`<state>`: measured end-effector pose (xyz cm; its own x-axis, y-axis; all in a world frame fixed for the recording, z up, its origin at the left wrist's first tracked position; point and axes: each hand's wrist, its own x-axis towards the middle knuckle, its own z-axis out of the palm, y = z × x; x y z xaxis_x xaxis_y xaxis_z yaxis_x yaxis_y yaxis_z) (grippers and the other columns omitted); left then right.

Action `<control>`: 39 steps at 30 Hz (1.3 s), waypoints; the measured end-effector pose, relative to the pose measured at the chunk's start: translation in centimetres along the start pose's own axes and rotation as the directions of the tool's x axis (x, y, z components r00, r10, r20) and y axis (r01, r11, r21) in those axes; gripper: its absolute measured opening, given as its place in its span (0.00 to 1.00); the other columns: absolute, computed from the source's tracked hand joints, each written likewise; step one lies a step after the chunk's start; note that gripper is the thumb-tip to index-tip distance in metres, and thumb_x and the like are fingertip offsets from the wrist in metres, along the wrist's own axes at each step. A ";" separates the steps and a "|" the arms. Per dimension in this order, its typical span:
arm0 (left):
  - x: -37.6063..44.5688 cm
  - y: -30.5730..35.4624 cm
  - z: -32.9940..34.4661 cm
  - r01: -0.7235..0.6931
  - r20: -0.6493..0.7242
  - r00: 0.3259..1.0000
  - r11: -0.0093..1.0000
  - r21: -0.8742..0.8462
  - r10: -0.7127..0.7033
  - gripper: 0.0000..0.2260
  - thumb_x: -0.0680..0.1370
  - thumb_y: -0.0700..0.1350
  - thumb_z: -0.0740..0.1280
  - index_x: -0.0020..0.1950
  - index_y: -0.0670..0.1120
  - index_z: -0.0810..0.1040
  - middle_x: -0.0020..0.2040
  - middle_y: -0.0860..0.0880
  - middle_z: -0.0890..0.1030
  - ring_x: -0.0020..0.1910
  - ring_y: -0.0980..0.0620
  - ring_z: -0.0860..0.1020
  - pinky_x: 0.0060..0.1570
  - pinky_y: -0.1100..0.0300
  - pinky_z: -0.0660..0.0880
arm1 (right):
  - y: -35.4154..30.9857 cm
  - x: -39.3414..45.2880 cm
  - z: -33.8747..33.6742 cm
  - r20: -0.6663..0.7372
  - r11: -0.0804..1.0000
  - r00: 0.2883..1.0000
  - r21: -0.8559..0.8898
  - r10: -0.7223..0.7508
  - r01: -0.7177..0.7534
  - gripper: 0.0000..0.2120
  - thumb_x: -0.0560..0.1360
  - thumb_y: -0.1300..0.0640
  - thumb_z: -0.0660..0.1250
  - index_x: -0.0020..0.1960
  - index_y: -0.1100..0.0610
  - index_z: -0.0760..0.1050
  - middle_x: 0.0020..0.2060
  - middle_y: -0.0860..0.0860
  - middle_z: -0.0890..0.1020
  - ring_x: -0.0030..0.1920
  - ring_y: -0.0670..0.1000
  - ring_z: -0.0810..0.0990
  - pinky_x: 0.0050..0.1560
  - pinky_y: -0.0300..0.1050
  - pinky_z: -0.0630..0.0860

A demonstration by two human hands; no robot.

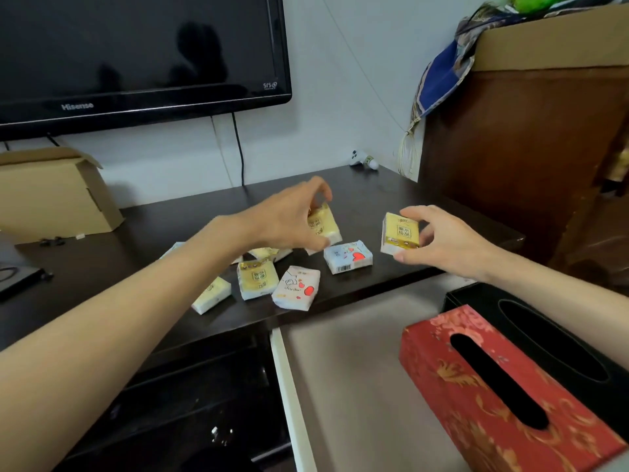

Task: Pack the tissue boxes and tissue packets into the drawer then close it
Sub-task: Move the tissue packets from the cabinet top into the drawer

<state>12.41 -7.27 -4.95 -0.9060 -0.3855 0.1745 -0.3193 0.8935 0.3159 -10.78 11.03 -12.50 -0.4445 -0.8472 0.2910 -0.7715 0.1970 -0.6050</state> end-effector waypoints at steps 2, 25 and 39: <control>-2.6 1.9 0.6 -0.052 -0.020 0.998 0.998 -0.020 0.052 0.33 0.66 0.55 0.76 0.66 0.57 0.65 0.59 0.52 0.74 0.56 0.55 0.76 0.56 0.52 0.76 | -0.4 -3.0 0.4 0.051 0.999 0.998 -0.017 -0.028 0.029 0.40 0.66 0.47 0.82 0.74 0.49 0.71 0.59 0.43 0.76 0.46 0.41 0.81 0.49 0.41 0.78; -8.4 4.3 14.8 0.069 0.342 0.903 0.875 0.480 -0.259 0.21 0.81 0.57 0.54 0.62 0.46 0.78 0.61 0.42 0.80 0.60 0.40 0.78 0.47 0.53 0.69 | -2.6 -12.5 5.7 0.410 0.757 0.884 -0.497 -0.226 0.424 0.36 0.65 0.24 0.61 0.64 0.46 0.73 0.55 0.43 0.75 0.57 0.48 0.72 0.54 0.46 0.71; -9.9 2.6 14.2 -0.089 0.613 0.774 0.933 0.350 -0.156 0.29 0.68 0.51 0.80 0.66 0.49 0.74 0.60 0.46 0.77 0.60 0.44 0.76 0.56 0.50 0.77 | -2.3 -12.8 7.1 0.565 0.587 0.810 -0.605 -0.160 0.538 0.39 0.68 0.21 0.53 0.63 0.48 0.76 0.56 0.46 0.79 0.64 0.51 0.68 0.69 0.50 0.60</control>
<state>16.61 2.20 -19.10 -0.8221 -0.2964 -0.4861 -0.3140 0.9482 -0.0471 -0.15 17.93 -20.09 0.0206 -0.9960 -0.0865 -0.9674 -0.0417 0.2497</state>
